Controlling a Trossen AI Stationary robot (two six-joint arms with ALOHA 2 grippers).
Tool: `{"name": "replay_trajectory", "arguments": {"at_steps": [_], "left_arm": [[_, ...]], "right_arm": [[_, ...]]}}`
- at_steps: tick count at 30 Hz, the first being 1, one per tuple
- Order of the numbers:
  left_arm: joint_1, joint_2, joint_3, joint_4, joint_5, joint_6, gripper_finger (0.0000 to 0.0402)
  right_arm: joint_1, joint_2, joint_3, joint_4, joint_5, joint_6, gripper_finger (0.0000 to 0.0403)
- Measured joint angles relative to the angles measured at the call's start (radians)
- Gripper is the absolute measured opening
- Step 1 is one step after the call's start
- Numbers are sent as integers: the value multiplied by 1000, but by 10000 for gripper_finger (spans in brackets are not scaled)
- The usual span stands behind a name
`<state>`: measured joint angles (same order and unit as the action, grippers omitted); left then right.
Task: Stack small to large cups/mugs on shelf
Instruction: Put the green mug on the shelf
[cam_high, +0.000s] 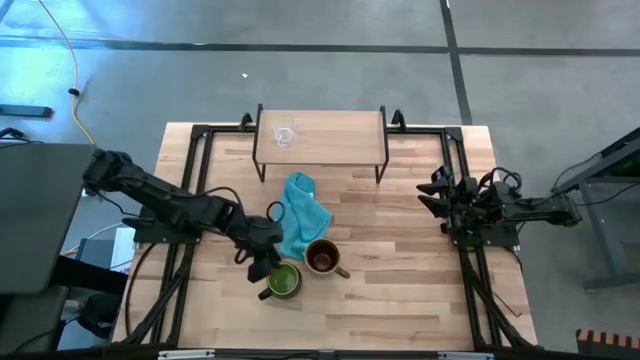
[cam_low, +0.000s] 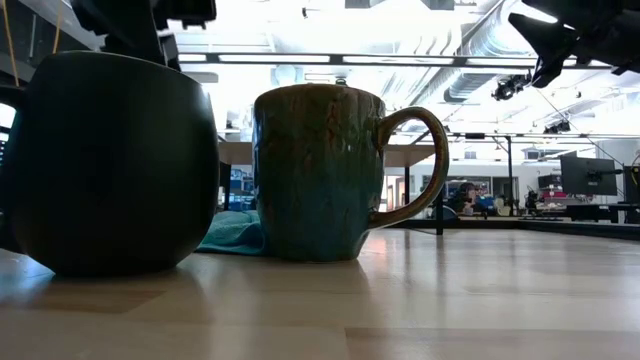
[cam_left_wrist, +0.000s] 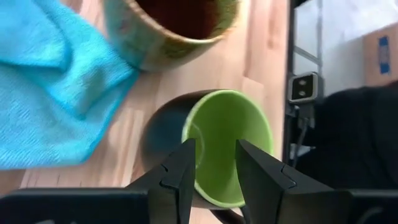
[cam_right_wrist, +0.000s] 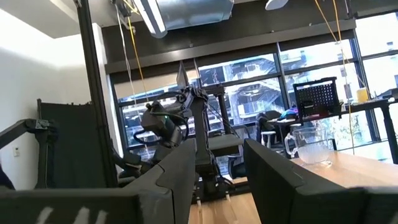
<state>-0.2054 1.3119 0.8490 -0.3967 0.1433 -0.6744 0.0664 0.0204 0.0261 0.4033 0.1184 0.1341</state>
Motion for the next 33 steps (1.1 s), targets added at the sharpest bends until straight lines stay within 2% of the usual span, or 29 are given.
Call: {"name": "replay_trajectory", "arguments": {"at_steps": [8,33], "left_arm": [[0,30,0,-22,-7,-31,104],[2,61,2,21,-58,419,104]], "right_arm": [[0,0,0,-3,-1,-3,128],[0,0,0,0,-3,8,128]]}}
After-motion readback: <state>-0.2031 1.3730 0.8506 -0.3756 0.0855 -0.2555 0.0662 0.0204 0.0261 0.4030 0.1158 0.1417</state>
